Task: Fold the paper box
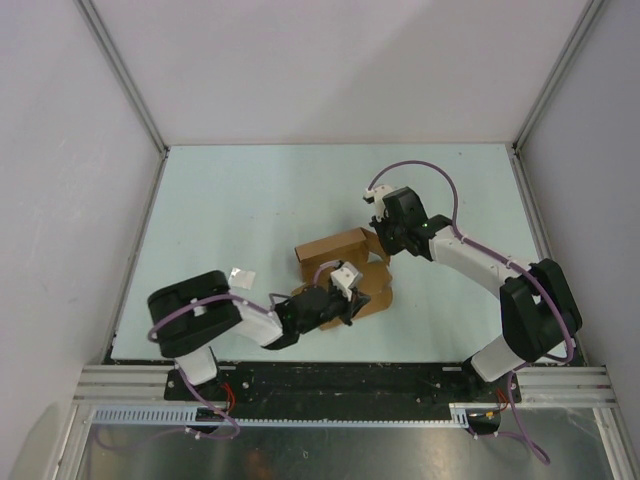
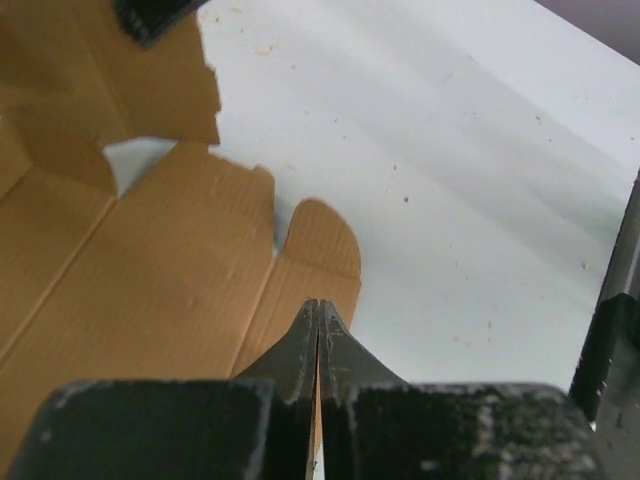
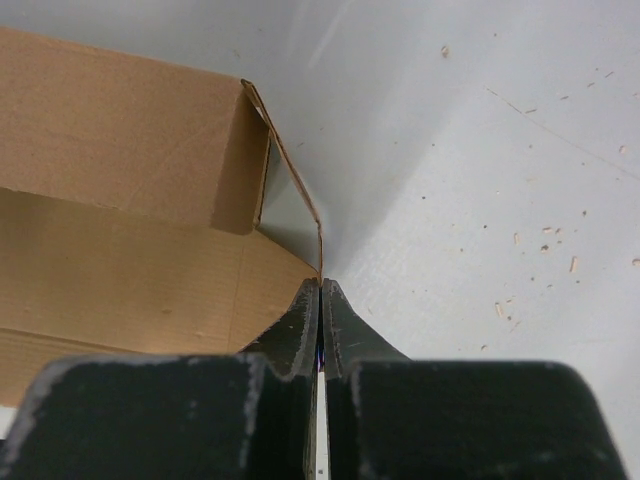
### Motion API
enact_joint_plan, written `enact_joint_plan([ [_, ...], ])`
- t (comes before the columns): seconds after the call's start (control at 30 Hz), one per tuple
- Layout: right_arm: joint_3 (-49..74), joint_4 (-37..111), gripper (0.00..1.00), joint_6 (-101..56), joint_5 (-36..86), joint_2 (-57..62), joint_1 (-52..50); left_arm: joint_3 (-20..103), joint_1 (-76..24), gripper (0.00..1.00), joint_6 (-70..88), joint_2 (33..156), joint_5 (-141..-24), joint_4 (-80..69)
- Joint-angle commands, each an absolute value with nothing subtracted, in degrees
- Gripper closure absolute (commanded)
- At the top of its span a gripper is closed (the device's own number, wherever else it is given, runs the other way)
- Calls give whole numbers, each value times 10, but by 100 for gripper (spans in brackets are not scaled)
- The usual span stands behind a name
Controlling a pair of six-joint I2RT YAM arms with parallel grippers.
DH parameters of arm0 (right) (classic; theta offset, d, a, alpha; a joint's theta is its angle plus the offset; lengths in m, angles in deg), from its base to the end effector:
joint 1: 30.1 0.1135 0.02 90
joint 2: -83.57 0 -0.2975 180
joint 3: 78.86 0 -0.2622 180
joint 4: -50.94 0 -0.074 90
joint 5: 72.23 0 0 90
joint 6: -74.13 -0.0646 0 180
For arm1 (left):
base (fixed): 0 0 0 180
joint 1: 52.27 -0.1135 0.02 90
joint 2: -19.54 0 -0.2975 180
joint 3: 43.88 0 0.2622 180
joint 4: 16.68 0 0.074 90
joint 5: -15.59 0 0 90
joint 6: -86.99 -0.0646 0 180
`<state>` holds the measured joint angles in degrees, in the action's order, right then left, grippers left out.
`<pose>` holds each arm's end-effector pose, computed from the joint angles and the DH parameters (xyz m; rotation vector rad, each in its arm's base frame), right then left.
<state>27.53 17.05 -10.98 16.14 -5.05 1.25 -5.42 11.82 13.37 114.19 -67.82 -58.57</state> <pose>0.3060 0.1843 0.2386 -0.7439 2.3148 0.1749 0.1482 -0.2881 0.1580 0.6939 1.7804 -0.8743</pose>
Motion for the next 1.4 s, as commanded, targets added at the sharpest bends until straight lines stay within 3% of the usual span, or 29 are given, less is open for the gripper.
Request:
enact_joint_plan([
  [0.0, 256, 172, 100, -130, 187, -62, 11, 7, 120, 100, 80, 1198, -674, -710],
  [0.57, 256, 171, 100, -128, 188, -45, 10, 86, 75, 100, 37, 1334, -659, -710],
  [1.37, 255, 170, 100, -156, 208, -35, 10, 113, 65, 100, 43, 1397, -676, -705],
])
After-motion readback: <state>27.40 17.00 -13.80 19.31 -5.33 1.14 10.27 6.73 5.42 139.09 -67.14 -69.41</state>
